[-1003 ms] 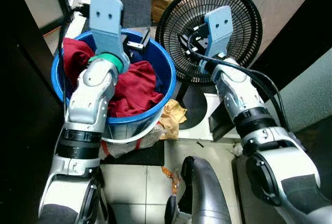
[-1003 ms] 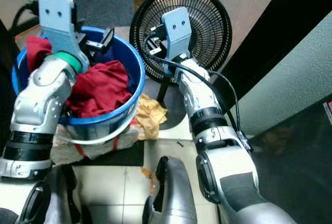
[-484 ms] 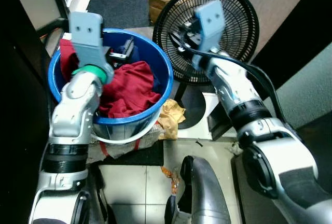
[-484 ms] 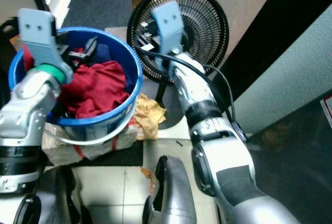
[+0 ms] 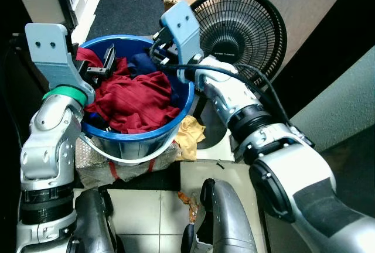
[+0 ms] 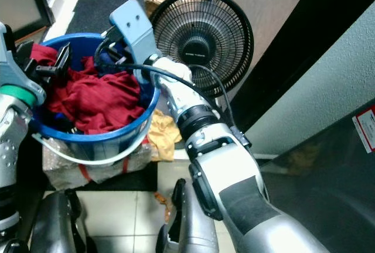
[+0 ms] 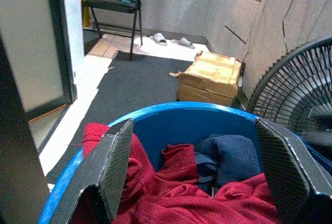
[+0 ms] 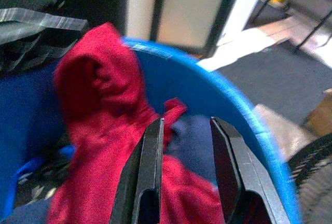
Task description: Clothes washing
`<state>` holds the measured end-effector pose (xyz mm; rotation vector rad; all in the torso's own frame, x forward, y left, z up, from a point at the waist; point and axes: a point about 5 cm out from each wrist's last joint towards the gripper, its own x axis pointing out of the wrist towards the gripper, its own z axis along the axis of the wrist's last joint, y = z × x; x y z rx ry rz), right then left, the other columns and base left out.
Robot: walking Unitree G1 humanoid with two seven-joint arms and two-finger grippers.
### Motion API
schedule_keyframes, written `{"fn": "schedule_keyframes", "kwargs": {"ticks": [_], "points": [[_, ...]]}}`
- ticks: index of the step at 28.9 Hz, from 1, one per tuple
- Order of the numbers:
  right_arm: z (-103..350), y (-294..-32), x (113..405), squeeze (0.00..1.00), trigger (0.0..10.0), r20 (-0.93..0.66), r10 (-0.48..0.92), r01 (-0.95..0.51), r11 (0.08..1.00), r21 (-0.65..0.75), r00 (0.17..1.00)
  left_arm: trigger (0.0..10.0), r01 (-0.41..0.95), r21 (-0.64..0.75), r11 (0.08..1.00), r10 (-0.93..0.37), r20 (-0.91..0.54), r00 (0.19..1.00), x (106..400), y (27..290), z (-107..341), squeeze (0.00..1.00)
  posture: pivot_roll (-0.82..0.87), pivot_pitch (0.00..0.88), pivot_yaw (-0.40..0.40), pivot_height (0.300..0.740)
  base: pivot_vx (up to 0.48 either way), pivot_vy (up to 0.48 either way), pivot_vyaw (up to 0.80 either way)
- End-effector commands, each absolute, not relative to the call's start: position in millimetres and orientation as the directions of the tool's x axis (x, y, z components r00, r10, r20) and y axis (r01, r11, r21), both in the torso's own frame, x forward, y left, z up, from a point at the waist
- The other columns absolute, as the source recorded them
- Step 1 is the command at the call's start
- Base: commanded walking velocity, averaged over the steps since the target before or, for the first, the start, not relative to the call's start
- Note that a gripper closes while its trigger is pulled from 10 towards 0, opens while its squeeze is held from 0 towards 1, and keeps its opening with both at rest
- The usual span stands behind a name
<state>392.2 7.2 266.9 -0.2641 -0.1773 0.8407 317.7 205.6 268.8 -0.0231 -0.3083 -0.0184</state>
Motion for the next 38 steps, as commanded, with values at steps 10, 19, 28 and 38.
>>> {"fn": "schedule_keyframes", "kwargs": {"ticks": [10,19,28,38], "points": [[211,17,383,1.00,10.0,-0.246,0.780,-0.817,0.539,-0.204,0.576,10.0,0.062,-0.057,0.996,-0.044,0.283,0.958,311,192,265,0.00,0.06,0.192,-0.190,0.450,0.000,0.000,0.00],[178,21,371,1.00,10.0,-0.369,0.792,-0.864,0.499,-0.066,0.486,10.0,0.025,-0.095,0.995,-0.002,0.237,0.972,305,203,255,0.00,0.04,0.240,-0.200,0.450,0.000,0.000,0.00],[152,20,362,1.00,10.0,-0.480,0.750,-0.868,0.494,-0.052,0.455,10.0,0.018,-0.098,0.995,0.001,0.184,0.983,299,199,242,0.00,0.03,0.269,-0.203,0.450,0.000,0.000,0.00],[138,14,361,0.00,10.0,-0.540,0.680,-0.847,0.515,-0.131,0.496,10.0,0.011,-0.105,0.994,0.007,0.168,0.986,296,200,239,0.00,0.02,0.288,-0.207,0.450,0.000,0.000,0.00]]}}
